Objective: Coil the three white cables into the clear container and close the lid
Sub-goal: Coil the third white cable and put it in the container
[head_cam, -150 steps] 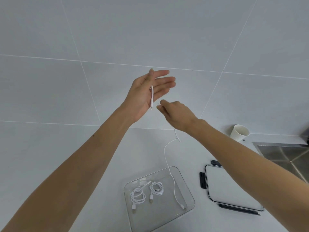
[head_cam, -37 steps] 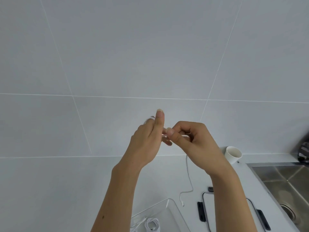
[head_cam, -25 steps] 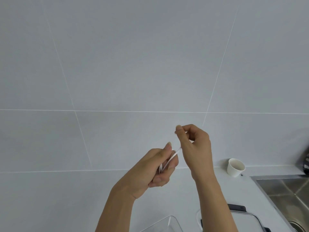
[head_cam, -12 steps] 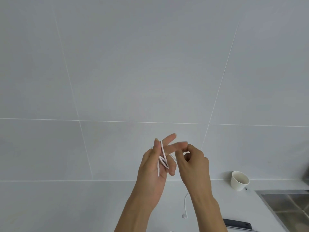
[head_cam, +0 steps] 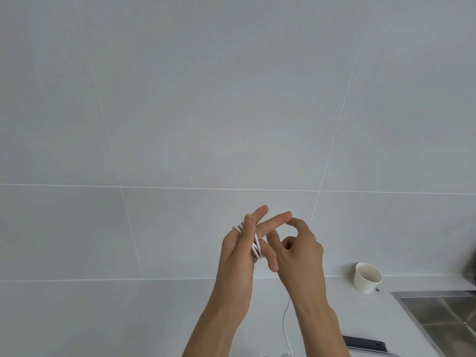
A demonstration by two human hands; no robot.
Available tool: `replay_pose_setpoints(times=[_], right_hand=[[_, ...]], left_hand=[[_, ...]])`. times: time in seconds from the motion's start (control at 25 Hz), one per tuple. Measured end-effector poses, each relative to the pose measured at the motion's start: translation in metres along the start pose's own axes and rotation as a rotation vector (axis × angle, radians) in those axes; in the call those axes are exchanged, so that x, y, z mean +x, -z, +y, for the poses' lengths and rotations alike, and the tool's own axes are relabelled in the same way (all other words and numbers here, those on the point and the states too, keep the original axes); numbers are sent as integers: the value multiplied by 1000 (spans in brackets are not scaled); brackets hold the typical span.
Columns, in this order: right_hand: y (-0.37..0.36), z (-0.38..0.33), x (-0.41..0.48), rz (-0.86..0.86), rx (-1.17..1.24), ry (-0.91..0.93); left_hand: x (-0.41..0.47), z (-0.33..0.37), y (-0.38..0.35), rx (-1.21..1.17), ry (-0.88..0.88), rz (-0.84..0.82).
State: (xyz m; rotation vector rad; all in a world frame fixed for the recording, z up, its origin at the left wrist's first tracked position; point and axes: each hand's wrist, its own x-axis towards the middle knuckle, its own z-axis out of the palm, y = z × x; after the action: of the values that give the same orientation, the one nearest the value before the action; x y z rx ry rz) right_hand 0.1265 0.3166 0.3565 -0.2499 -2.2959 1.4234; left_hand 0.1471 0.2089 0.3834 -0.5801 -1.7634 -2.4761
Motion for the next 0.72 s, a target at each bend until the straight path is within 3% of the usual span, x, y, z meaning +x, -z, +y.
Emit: replay_pose_setpoints(times=[0.2, 0.36, 0.48, 0.72], right_hand=[[1, -5, -1, -38, 31, 38], [4, -4, -5, -253, -64, 115], [13, -7, -12, -397, -131, 199], [29, -30, -19, -523, -31, 313]], left_hand=[[2, -3, 3, 30, -6, 48], [11, -9, 11, -12, -90, 178], [19, -14, 28, 99, -142, 247], [15, -26, 42, 507, 97, 13]])
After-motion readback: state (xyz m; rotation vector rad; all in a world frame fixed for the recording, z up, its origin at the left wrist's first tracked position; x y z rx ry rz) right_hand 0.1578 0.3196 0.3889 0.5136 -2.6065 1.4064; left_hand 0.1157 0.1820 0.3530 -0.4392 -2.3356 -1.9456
